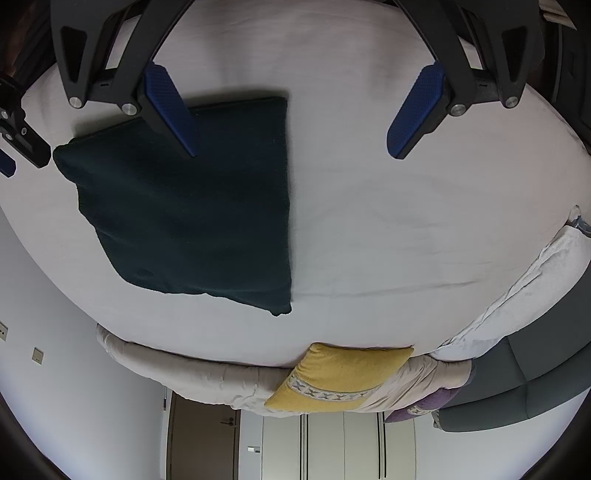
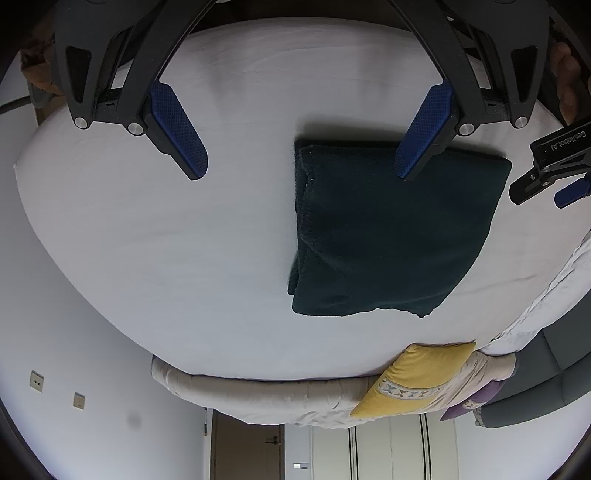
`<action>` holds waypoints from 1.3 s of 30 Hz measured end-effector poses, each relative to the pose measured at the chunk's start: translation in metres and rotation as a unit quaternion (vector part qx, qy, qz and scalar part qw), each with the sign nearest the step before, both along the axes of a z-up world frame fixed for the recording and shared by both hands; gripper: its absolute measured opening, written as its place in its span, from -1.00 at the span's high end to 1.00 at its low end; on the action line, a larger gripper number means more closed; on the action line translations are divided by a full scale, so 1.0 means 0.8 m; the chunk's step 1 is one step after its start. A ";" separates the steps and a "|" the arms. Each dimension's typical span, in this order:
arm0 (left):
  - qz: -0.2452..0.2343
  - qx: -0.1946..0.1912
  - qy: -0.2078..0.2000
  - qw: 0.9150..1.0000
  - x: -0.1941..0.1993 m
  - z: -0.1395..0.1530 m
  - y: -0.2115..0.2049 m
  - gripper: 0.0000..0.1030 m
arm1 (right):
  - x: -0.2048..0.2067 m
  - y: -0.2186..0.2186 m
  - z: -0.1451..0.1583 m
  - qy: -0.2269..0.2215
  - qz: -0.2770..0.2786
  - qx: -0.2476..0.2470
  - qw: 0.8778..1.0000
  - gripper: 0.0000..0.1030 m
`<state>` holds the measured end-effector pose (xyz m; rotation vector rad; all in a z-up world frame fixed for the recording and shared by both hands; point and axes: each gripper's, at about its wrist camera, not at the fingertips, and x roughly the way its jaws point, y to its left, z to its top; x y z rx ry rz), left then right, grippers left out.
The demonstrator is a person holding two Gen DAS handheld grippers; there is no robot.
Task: Fold small clothes
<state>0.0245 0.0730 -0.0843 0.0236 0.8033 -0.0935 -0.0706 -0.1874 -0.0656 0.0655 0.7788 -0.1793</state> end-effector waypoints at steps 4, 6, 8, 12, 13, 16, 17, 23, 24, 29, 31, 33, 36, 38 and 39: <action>-0.001 0.000 0.001 1.000 0.002 0.000 0.001 -1.00 | 0.000 0.001 0.001 0.001 0.002 0.000 1.000 -0.99; -0.001 -0.001 0.001 1.000 0.002 0.000 0.002 -1.00 | 0.000 0.001 0.000 0.002 0.003 0.000 1.000 -0.99; -0.002 0.000 0.001 1.000 0.003 0.000 0.002 -1.00 | 0.000 0.001 0.000 0.002 0.003 0.001 1.000 -0.99; -0.001 0.000 0.003 1.000 0.002 -0.001 0.001 -1.00 | 0.000 0.003 0.000 0.002 0.003 0.001 1.000 -0.99; -0.002 0.000 0.003 1.000 0.003 -0.001 0.002 -1.00 | 0.000 0.003 0.000 0.002 0.004 0.001 1.000 -0.99; -0.002 -0.001 0.003 1.000 0.003 -0.001 0.002 -1.00 | 0.000 0.004 0.000 0.002 0.004 0.001 1.000 -0.99; -0.002 0.000 0.004 1.000 0.003 -0.002 0.002 -1.00 | 0.000 0.004 0.000 0.002 0.004 0.001 1.000 -0.99; -0.002 -0.001 0.004 1.000 0.004 -0.001 0.003 -1.00 | 0.000 0.005 0.000 0.002 0.004 0.000 1.000 -0.99; -0.002 -0.001 0.004 1.000 0.004 -0.001 0.003 -1.00 | -0.001 0.005 0.000 0.002 0.004 0.001 1.000 -0.99; -0.002 -0.001 0.005 1.000 0.005 -0.002 0.004 -1.00 | -0.001 0.005 0.000 0.001 0.004 0.001 1.000 -0.99; -0.002 -0.002 0.006 1.000 0.006 -0.002 0.004 -1.00 | -0.001 0.006 0.000 0.002 0.004 0.000 1.000 -0.99; -0.001 -0.002 0.006 1.000 0.005 -0.003 0.004 -1.00 | -0.001 0.007 0.000 0.002 0.004 0.000 1.000 -0.99; -0.001 -0.002 0.006 1.000 0.005 -0.003 0.004 -1.00 | -0.001 0.007 0.000 0.001 0.005 0.000 1.000 -0.99; -0.002 -0.002 0.006 1.000 0.005 -0.003 0.004 -1.00 | -0.001 0.008 0.000 0.002 0.004 0.000 1.000 -0.99; -0.002 -0.003 0.006 1.000 0.005 -0.003 0.004 -1.00 | -0.001 0.008 0.000 0.001 0.004 0.000 1.000 -0.99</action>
